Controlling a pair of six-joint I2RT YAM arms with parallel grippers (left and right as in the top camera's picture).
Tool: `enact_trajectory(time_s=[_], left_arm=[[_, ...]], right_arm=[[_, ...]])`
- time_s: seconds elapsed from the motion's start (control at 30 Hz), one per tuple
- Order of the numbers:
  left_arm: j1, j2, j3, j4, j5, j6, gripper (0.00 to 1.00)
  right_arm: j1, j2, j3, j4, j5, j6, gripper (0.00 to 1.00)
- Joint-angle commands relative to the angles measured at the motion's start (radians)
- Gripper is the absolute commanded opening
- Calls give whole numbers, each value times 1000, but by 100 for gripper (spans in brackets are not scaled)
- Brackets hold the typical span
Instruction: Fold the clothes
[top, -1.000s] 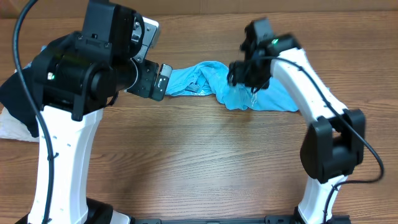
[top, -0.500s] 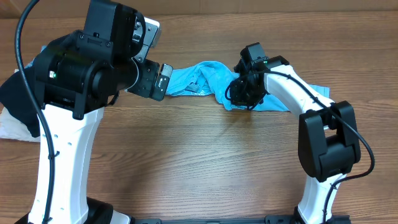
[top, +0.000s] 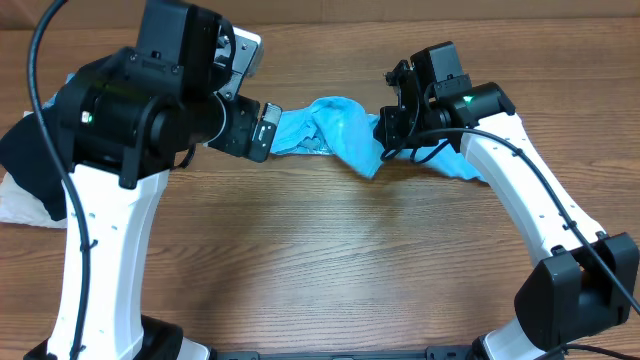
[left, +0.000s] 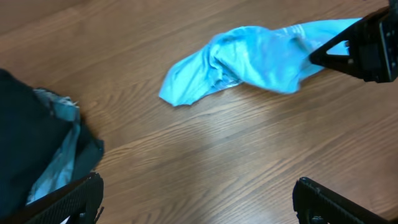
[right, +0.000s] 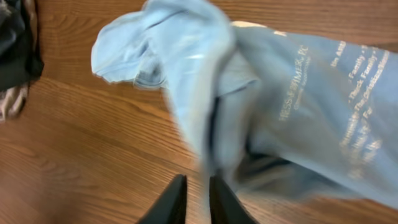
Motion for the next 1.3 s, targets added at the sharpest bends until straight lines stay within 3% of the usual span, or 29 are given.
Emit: enact_trajectory(time_s=[0.0,0.03,0.13,0.2,0.33,0.4,0.47,0.7,0.9,1.0,1.07,1.13,1.2,1.27], left_arm=[[0,63,17,5,80,23,100],[-1,83,17,5,114,23,100],[-6,153,9,5,184,27,100],[-22,206,-5,11,230,59,100],[-111,372,-14,45,285,111,100],[-162,449,-15,91,285,111,99],[-213,532,-14,160,267,103,91],[-273,765,-15,366,200,-217,82],[-274,856,-15,412,198,-285,73],[-275,856,-14,421,170,-310,64],[-275,856,-14,417,128,-331,48],[-274,855,-14,408,98,-355,38],[-273,854,-14,406,90,-362,38],[-273,851,-14,406,90,-362,45]], right_arm=[[6,-27,20,-8,29,-3,17],[6,-27,20,-13,82,21,17],[3,-27,20,-44,232,77,30],[-16,-27,20,-55,250,126,32],[-147,-27,20,-92,216,247,59],[-213,-27,20,-122,164,246,60],[-267,-27,20,-157,125,243,61],[-360,-27,20,-260,111,223,61],[-360,-27,20,-259,111,213,61],[-360,-27,20,-259,111,212,62],[-360,-27,20,-259,111,212,62],[-360,-27,20,-259,111,211,62],[-360,-27,20,-259,112,205,62],[-360,-27,20,-259,115,205,62]])
